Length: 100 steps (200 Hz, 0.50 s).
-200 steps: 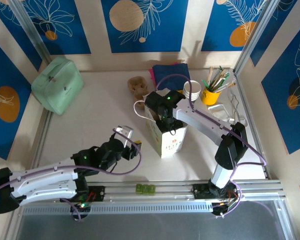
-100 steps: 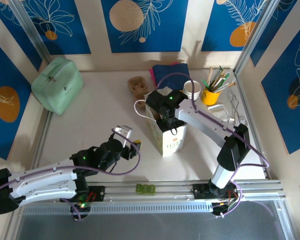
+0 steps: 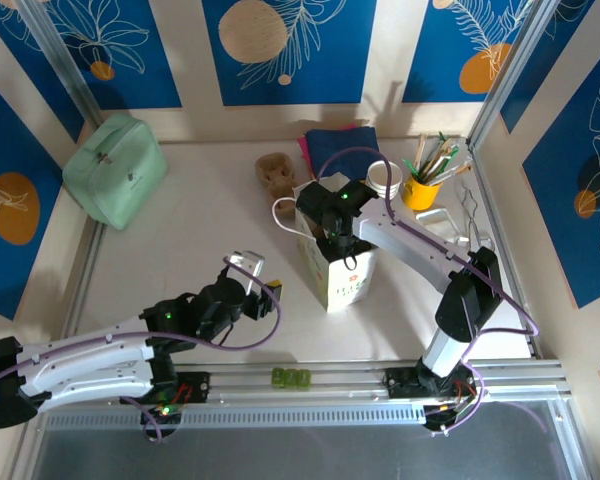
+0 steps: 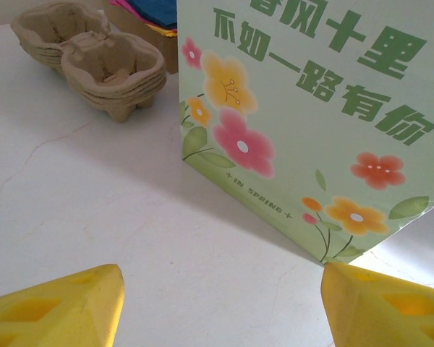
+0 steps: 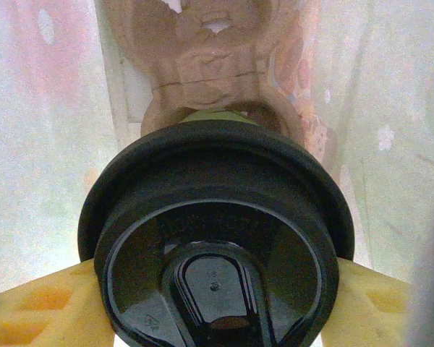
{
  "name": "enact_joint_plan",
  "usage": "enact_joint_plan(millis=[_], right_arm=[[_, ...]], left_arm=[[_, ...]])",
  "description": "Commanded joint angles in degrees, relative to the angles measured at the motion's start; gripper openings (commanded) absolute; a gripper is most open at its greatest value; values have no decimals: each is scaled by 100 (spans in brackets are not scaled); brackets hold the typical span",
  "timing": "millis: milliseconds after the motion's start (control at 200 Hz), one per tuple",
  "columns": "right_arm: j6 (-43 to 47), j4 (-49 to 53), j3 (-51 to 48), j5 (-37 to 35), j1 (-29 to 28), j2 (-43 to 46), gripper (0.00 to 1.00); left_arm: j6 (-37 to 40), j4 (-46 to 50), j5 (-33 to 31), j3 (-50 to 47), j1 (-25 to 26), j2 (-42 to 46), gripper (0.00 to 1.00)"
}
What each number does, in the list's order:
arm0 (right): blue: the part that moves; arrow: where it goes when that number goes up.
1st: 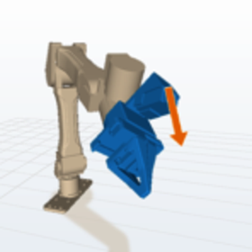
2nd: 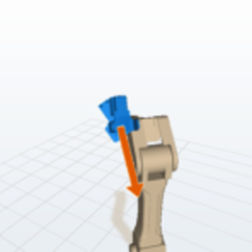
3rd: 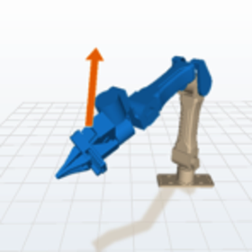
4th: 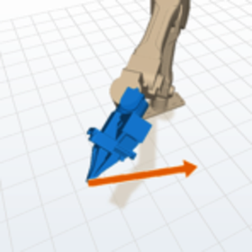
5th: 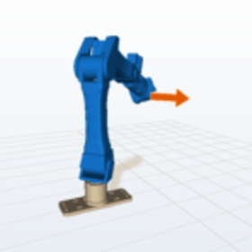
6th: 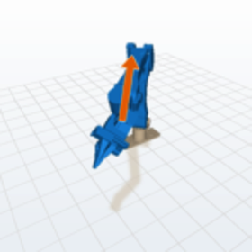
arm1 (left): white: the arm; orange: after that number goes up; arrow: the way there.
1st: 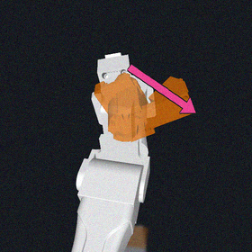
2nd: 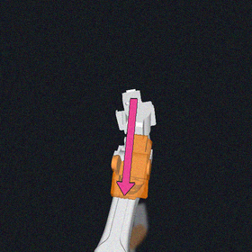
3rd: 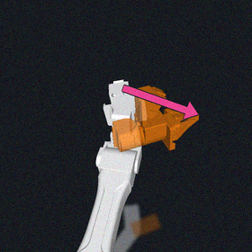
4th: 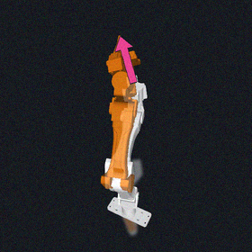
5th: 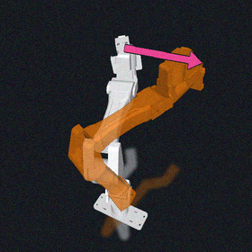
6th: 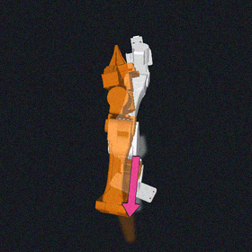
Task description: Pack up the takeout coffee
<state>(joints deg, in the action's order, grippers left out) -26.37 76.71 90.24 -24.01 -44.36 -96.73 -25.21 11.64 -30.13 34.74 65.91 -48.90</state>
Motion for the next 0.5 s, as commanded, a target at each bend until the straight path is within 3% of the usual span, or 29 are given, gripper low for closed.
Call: enact_joint_plan(millis=[0, 495], right_arm=[[30, -11, -100, 66, 34, 124, 58], [78, -99, -259, 268, 129, 75, 58]], left_arm=[[-64, 24, -72, -68, -25, 11, 72], [-63, -1, -59, -62, -25, -14, 72]])
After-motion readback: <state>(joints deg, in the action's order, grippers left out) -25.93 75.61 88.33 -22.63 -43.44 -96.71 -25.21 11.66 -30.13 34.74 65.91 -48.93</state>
